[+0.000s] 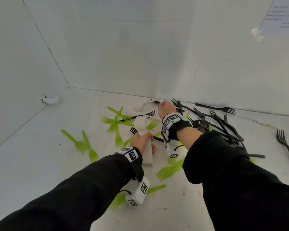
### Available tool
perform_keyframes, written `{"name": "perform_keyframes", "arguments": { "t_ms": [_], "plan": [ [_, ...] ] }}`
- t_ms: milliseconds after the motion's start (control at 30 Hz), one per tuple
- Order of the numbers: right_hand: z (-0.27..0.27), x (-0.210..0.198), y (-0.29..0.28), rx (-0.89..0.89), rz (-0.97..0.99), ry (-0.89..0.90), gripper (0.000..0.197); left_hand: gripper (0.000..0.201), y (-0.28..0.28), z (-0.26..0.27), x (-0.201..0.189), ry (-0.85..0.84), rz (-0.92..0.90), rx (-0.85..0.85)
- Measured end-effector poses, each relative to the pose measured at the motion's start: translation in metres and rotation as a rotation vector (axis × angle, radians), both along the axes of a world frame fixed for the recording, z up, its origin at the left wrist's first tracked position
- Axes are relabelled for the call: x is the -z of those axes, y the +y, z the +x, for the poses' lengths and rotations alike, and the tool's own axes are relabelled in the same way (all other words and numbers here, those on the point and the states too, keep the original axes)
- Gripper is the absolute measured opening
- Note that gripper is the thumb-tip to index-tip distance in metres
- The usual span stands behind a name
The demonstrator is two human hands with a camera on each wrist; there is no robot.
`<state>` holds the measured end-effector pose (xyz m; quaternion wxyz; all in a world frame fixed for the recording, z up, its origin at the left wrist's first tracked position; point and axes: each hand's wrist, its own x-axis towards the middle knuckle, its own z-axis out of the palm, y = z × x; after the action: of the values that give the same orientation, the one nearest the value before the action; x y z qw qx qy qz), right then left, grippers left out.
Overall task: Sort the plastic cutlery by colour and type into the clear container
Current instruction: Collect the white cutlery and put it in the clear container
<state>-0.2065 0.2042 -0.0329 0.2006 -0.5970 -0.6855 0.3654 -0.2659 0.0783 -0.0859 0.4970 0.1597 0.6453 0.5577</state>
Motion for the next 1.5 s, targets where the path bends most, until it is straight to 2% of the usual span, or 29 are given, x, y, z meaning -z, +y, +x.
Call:
{"name": "perform_keyframes", "arguments": {
  "t_ms": [67, 100, 233, 300, 433, 567, 600, 733, 833, 900, 1000, 1067, 1167, 1300, 1400, 1500],
  "plan": [
    [-0.002, 0.005, -0.001, 0.044, 0.05, 0.101, 0.035, 0.006, 0.001, 0.0, 0.0, 0.003, -0.003, 0.003],
    [-0.001, 0.003, -0.001, 0.041, 0.072, 0.092, 0.035, 0.006, 0.001, 0.0, 0.0, 0.004, -0.003, 0.005],
    [-0.002, -0.002, 0.003, -0.09, 0.054, -0.21, 0.037, 0.006, 0.001, 0.0, 0.0, 0.003, 0.012, 0.014],
    [-0.005, 0.002, 0.005, -0.149, 0.062, -0.244, 0.035, 0.009, 0.0, 0.0, 0.0, 0.002, 0.018, 0.014],
    [-0.007, 0.009, 0.007, -0.064, 0.023, -0.067, 0.034, 0.006, -0.001, 0.0, -0.001, -0.013, 0.013, 0.012],
    [-0.003, 0.005, 0.016, 0.047, 0.066, 0.097, 0.028, 0.006, -0.002, 0.001, -0.002, -0.017, 0.008, 0.011],
    [-0.003, 0.005, 0.018, -0.001, 0.098, 0.064, 0.03, 0.007, -0.002, 0.002, -0.003, -0.013, 0.009, 0.011],
    [-0.011, 0.008, 0.022, -0.409, 0.157, -0.24, 0.04, 0.009, -0.003, 0.003, -0.003, -0.004, 0.008, 0.001],
    [-0.022, 0.013, 0.023, -0.532, 0.199, -0.325, 0.039, 0.009, -0.004, 0.005, -0.004, -0.004, 0.002, -0.005],
    [-0.03, 0.021, 0.024, -0.555, 0.19, -0.435, 0.039, 0.008, -0.004, 0.004, -0.004, 0.004, -0.003, 0.0],
    [-0.034, 0.031, 0.028, -0.527, 0.163, -0.537, 0.024, 0.006, -0.004, 0.004, -0.004, 0.014, -0.008, 0.0],
    [-0.03, 0.031, 0.032, -0.483, 0.14, -0.535, 0.019, 0.004, -0.004, 0.004, -0.004, 0.008, -0.007, -0.001],
    [-0.025, 0.025, 0.035, -0.426, 0.123, -0.485, 0.026, 0.005, -0.003, 0.004, -0.002, 0.009, -0.016, -0.002],
    [-0.019, 0.017, 0.037, -0.376, 0.176, -0.474, 0.024, 0.006, -0.003, 0.004, -0.001, 0.003, -0.013, -0.006],
    [-0.018, 0.016, 0.033, -0.401, 0.173, -0.468, 0.031, 0.006, -0.003, 0.004, -0.002, -0.006, -0.009, -0.009],
    [-0.019, 0.024, 0.027, -0.466, 0.153, -0.495, 0.021, 0.006, -0.003, 0.004, -0.003, -0.017, -0.003, -0.01]
  ]
}}
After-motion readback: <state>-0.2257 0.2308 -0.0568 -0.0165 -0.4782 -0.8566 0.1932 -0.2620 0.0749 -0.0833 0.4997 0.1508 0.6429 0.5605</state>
